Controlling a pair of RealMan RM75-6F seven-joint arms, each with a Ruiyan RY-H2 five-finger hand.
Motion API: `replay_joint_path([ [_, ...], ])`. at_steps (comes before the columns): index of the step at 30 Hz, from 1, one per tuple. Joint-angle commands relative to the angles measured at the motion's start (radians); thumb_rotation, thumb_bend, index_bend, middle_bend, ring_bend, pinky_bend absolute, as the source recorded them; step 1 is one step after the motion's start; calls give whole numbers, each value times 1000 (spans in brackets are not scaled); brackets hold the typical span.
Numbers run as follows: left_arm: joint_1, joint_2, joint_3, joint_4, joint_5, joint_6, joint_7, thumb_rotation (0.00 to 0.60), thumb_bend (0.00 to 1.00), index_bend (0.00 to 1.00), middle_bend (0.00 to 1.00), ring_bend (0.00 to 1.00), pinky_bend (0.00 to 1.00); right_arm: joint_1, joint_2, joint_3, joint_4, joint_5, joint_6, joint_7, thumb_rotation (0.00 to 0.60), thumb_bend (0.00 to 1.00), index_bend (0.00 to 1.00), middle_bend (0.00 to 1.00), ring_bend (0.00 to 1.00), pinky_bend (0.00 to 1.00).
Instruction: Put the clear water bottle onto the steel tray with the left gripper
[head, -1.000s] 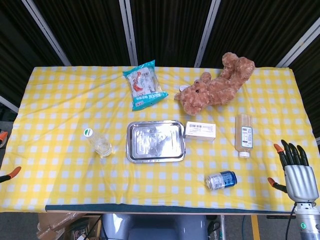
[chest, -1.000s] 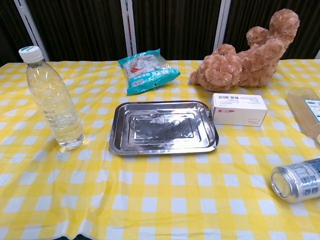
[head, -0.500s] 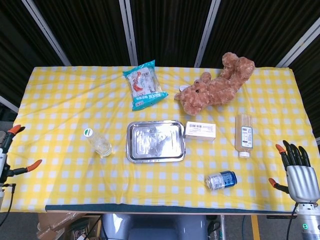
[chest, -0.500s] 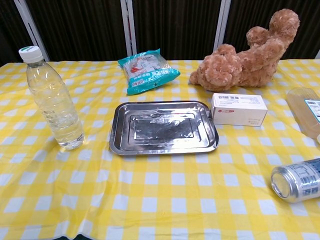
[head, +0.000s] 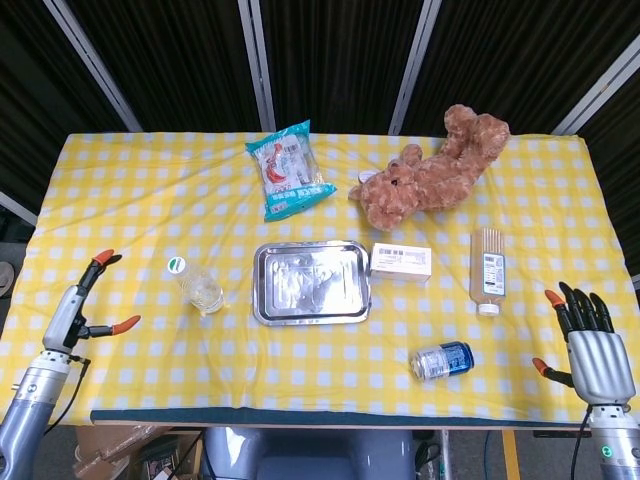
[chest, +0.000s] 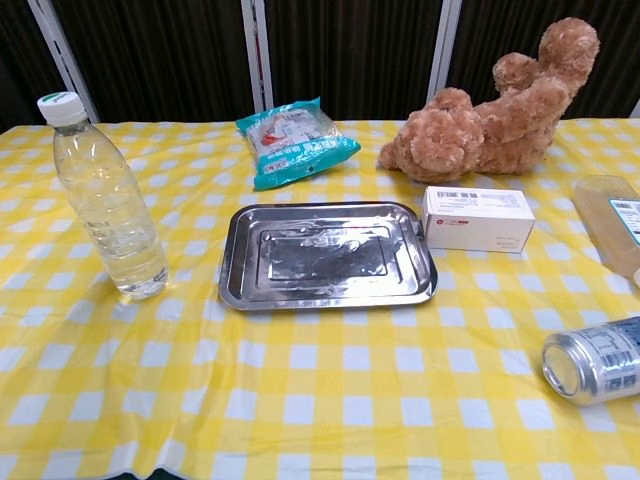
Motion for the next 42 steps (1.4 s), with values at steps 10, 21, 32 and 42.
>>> replay_joint_path([
  [10,-34,-129,-20,79,-40,-15,-8,600,177,53,98,0,16,-1,3,-1,-5,0,-2,9,600,49,119,0,8,0],
  [21,-93,-248,-49,180,-79,-73,19,600,236,71,96,0,16,3,7,0,-7,11,-16,18,600,49,119,0,8,0],
  [32,-143,-314,-70,158,-87,-91,102,600,260,94,113,0,16,4,11,1,-7,17,-22,23,600,50,119,0,8,0],
  [42,-166,-374,-79,159,-129,-113,179,600,291,106,146,0,17,5,16,-5,-14,7,-25,34,600,49,119,0,8,0],
])
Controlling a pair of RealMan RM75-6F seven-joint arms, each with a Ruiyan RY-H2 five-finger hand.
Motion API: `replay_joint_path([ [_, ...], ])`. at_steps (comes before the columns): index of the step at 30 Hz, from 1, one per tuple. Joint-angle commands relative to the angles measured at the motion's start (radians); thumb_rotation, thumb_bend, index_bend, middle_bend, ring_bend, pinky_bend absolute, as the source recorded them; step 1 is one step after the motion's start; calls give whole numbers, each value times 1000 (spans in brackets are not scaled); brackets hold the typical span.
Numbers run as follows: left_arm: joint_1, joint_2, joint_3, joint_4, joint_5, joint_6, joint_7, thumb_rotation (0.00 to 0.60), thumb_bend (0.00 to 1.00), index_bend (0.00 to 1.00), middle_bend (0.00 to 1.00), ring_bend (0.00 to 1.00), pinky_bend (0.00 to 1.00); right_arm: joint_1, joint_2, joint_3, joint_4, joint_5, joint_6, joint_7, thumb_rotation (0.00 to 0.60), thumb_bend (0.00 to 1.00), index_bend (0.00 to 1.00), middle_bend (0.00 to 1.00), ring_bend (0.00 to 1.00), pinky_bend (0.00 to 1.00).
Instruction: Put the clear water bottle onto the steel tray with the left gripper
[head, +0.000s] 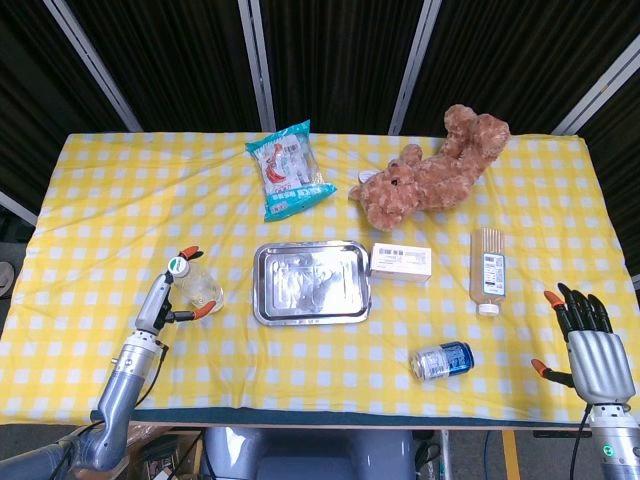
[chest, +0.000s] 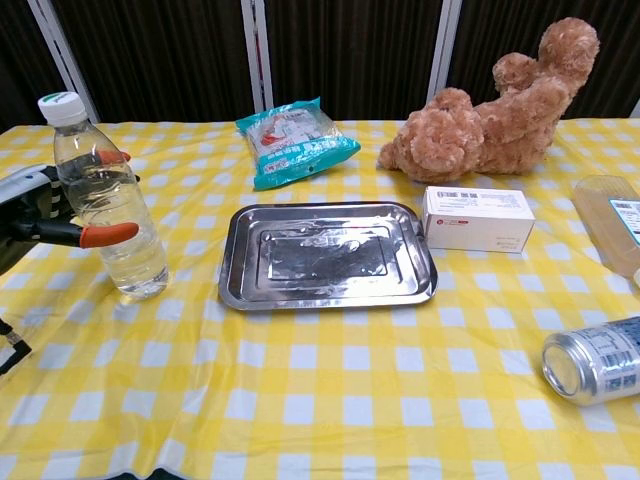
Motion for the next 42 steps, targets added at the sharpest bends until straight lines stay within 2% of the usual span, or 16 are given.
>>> replay_joint_path([
  [1,-8,-18,-2,12,-14,-14,13,600,301,110,153,0,17,0,1,-2,-2,-1,-2,2,600,49,119,0,8,0],
  [4,-15,-42,-9,25,-29,-18,26,600,330,146,179,0,17,0,3,0,-2,2,-3,4,600,49,119,0,8,0],
  [11,-12,-78,-24,43,-40,6,27,600,425,329,318,18,60,-1,6,3,-1,8,-1,12,600,49,119,0,8,0],
  [17,0,-69,-37,19,-43,35,30,600,486,483,444,88,113,-1,7,1,-3,2,0,15,600,49,119,0,8,0],
  [21,11,-65,-54,-1,-68,52,55,600,529,522,508,111,133,-1,7,0,-3,0,0,14,600,49,127,0,8,0],
  [25,21,-54,-60,-21,-81,62,65,600,515,534,515,118,137,-1,6,2,-2,4,0,13,600,49,145,0,8,0],
  [30,30,11,-67,-123,-70,48,31,600,485,542,514,118,137,-1,4,3,1,7,1,15,600,49,145,0,8,0],
  [35,20,102,-83,-290,-48,25,36,600,485,545,517,118,137,0,1,3,3,6,-1,16,600,49,145,0,8,0],
  [42,-45,164,-164,-497,-100,-17,134,600,486,552,518,119,137,3,-2,3,6,4,-4,14,600,49,145,0,8,0],
])
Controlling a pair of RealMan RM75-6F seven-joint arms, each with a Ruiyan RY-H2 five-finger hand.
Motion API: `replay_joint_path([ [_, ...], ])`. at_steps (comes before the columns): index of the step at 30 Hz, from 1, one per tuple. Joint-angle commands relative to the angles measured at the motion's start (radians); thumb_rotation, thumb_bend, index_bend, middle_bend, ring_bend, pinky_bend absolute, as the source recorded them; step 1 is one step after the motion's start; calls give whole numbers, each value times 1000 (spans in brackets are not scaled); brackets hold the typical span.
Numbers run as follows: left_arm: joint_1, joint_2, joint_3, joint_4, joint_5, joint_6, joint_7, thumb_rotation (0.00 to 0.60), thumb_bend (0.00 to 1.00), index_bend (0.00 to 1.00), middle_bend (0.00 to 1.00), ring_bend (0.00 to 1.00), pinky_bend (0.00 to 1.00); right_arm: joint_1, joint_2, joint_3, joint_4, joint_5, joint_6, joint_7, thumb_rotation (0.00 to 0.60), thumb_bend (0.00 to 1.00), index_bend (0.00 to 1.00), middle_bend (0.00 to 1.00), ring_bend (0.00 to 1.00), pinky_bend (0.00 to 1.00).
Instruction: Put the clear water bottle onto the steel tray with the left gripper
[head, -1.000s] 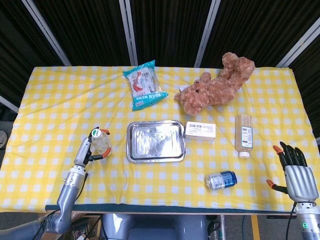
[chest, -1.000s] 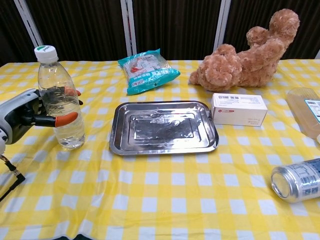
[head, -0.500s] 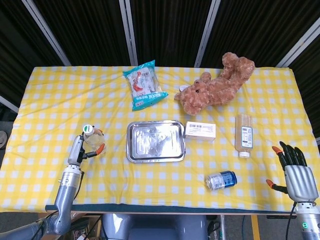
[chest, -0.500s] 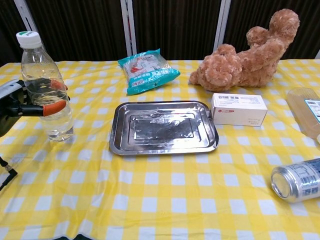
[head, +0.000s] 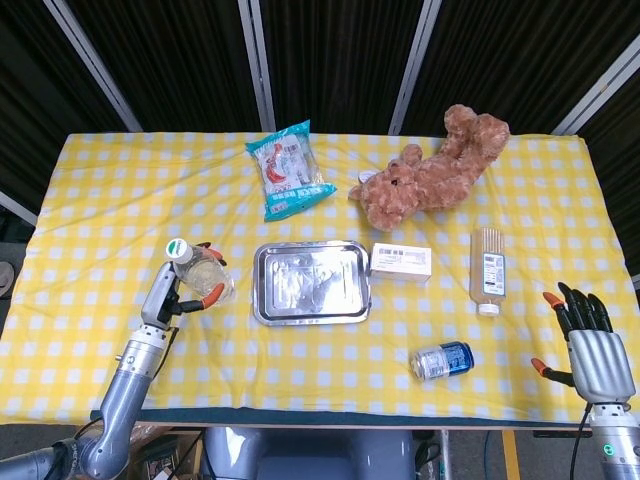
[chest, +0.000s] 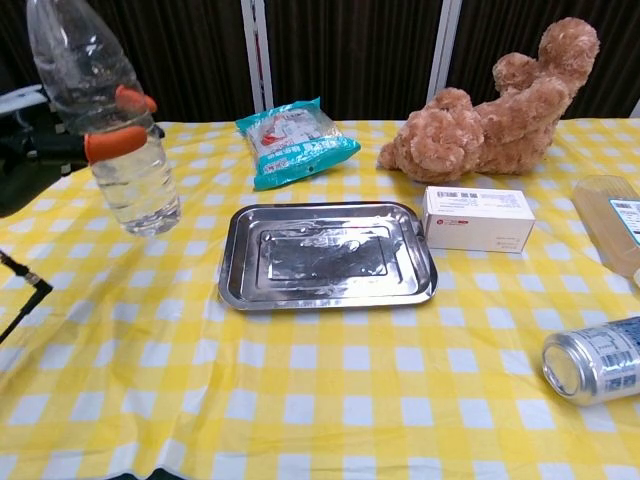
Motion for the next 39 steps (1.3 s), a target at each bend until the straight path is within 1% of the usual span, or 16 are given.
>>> replay_joint_path([
  [1,-51,47,-65,-130,-49,-24,97,600,486,552,518,119,137,1,-1,1,2,2,-2,0,600,49,145,0,8,0],
  [4,-79,65,-107,-235,-93,8,231,600,484,554,517,119,137,1,0,1,4,4,-4,4,600,50,145,0,8,0],
  [5,-85,69,-117,-260,-110,14,256,600,484,554,516,119,137,1,0,1,5,4,-4,6,600,49,145,0,8,0],
  [7,-106,90,-159,-340,-170,25,318,600,484,554,516,119,137,2,0,1,6,4,-5,9,600,50,145,0,8,0],
  [9,-131,111,-196,-397,-230,44,397,600,483,555,517,119,136,2,0,0,5,2,-5,8,600,50,145,0,8,0],
  [12,-165,127,-225,-459,-316,67,488,600,483,556,516,119,137,2,0,-3,1,-3,-4,3,600,50,145,0,8,0],
  [15,-183,133,-241,-505,-370,97,535,600,483,558,516,119,136,4,-4,-3,1,-2,-7,-4,600,49,144,0,8,0],
  [18,-185,142,-247,-555,-382,138,568,600,483,558,518,119,137,5,-6,-3,3,3,-12,-8,600,49,145,0,8,0],
  [20,-178,152,-239,-582,-373,156,578,600,483,559,518,119,137,7,-8,-2,4,6,-15,-9,600,49,145,0,8,0],
  [22,-167,162,-217,-593,-355,169,590,600,483,559,517,119,136,8,-8,-2,4,8,-18,-10,600,49,145,0,8,0],
  [24,-158,165,-191,-580,-346,174,595,600,483,559,516,119,137,7,-8,-2,2,7,-17,-9,600,49,145,0,8,0],
  [26,-147,161,-165,-545,-348,167,571,600,483,562,517,119,137,6,-7,-4,-1,2,-12,-10,600,49,145,0,8,0],
  [29,-138,147,-138,-461,-359,135,513,600,483,564,518,119,137,3,-5,-5,-6,-4,-5,-8,600,49,145,0,8,0],
  [33,-119,115,-84,-302,-354,58,398,600,483,565,517,119,136,4,-3,-4,-5,1,-8,-8,600,49,145,0,8,0],
  [37,-111,83,-54,-186,-327,9,321,600,483,565,518,119,137,6,-4,-2,-3,9,-14,-10,600,49,145,0,8,0],
  [39,-110,72,-46,-151,-317,-9,295,600,483,565,518,119,137,6,-4,-2,-3,9,-15,-10,600,49,144,0,8,0],
])
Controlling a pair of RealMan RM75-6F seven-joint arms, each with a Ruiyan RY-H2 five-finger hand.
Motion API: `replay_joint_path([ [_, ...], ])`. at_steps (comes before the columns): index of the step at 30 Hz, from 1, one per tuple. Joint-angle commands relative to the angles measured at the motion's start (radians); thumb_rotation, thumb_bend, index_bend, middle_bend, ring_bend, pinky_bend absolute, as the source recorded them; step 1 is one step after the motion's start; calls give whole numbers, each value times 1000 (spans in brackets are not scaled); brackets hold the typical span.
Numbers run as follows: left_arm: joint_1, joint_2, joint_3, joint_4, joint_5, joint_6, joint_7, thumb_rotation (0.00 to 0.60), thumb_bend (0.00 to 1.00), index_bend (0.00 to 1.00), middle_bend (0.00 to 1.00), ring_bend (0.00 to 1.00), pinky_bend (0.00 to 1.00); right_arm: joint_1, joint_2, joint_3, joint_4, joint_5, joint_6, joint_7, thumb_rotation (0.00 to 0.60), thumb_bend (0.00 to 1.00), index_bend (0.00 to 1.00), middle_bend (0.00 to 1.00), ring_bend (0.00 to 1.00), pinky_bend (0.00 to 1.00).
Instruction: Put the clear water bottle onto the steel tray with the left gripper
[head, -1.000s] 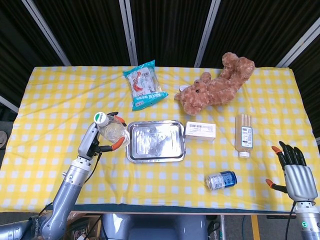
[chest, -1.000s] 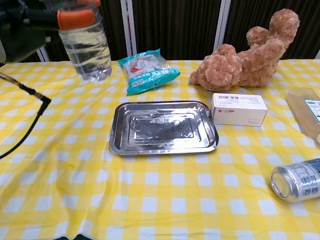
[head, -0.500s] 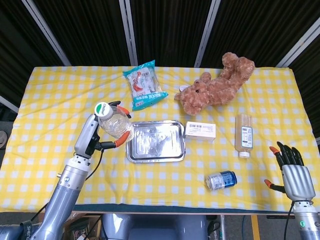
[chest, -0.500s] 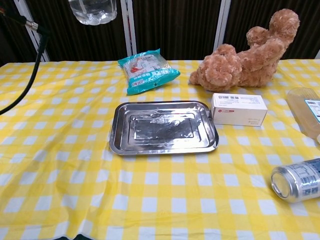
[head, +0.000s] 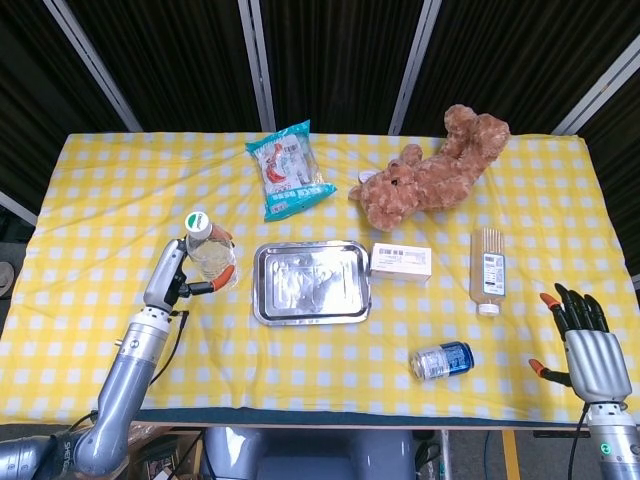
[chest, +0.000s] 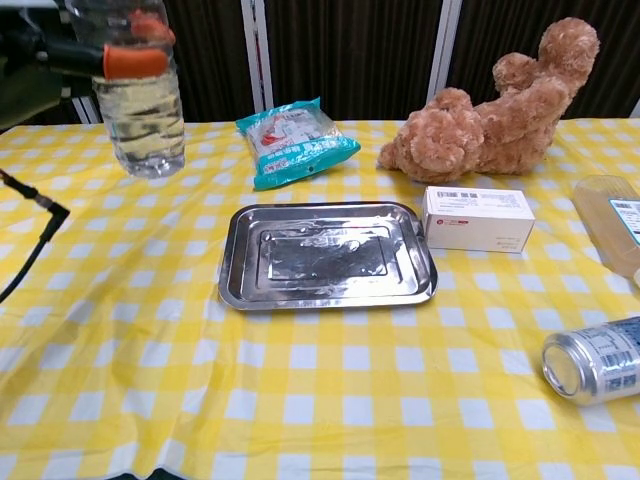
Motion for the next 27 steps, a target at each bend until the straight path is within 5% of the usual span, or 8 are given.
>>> replay_joint_path([
  [1,12,-40,40,102,30,-61,-79,600,483,565,518,119,137,1,1,0,-2,0,-1,1,600,49,145,0,8,0],
  [6,11,-49,38,120,49,-81,-112,600,483,566,518,119,137,0,2,0,-2,-3,2,4,600,49,144,0,8,0],
  [11,4,-10,-3,-6,90,-33,-60,600,483,567,519,119,137,-2,5,0,-3,-6,6,11,600,49,144,0,8,0],
  [18,-28,80,-141,-321,13,63,69,600,483,572,524,119,136,0,4,-3,-4,-10,3,11,600,49,145,0,8,0],
  [22,-69,99,-208,-380,-8,92,113,600,483,573,530,119,137,0,4,-3,-5,-9,3,12,600,49,145,0,8,0],
  [27,-42,114,-161,-380,31,112,114,600,483,576,530,119,137,-1,6,-4,-7,-12,5,16,600,49,145,0,8,0],
])
